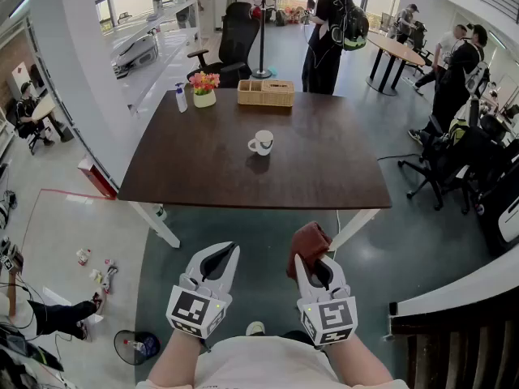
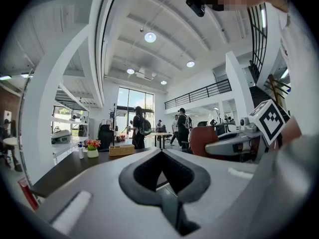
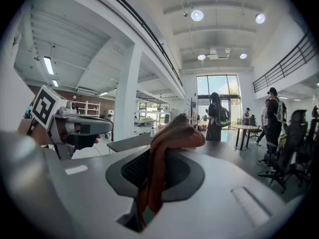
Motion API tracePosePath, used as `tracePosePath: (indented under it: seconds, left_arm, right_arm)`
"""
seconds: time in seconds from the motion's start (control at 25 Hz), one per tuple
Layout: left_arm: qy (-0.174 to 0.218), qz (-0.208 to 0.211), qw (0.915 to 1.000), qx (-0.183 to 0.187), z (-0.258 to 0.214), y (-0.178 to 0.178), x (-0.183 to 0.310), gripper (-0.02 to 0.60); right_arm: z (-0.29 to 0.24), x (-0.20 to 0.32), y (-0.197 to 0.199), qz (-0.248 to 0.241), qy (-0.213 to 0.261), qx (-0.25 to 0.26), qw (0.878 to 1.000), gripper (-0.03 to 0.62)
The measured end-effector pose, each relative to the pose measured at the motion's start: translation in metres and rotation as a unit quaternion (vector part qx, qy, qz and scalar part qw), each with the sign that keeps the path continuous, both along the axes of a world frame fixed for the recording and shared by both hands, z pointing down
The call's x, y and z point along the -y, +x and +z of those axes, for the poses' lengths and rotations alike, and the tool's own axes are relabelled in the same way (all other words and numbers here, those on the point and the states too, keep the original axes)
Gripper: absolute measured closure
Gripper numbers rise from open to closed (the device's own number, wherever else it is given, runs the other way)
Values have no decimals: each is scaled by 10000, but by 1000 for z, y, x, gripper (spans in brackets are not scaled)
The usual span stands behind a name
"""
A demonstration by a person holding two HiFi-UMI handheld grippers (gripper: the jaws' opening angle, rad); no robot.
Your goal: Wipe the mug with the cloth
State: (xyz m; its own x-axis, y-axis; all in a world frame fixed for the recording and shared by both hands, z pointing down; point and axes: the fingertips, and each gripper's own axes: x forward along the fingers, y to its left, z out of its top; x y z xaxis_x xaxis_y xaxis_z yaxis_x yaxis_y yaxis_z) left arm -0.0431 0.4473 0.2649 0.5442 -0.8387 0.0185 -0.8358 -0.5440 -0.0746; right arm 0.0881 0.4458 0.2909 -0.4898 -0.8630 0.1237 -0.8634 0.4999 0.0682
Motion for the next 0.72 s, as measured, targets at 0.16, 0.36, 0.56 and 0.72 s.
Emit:
tracePosePath:
  seconds: [0.16, 0.36, 0.56, 0.72]
  left_arm:
    - [32, 12, 10000, -23, 0, -1, -1, 581]
    - [27, 10, 10000, -56, 2, -2, 1, 581]
    - [22, 1, 10000, -83, 0, -6, 4, 581]
    - [36, -20, 9999, -127, 1, -10, 6, 581]
  right_arm:
    - [1, 1, 0, 9, -23, 13, 10000, 516]
    - [3, 3, -1, -16, -41, 4, 10000, 516]
    - [3, 9, -5, 22, -65, 63, 10000, 516]
    - [2, 14, -2, 180, -36, 122, 9998, 513]
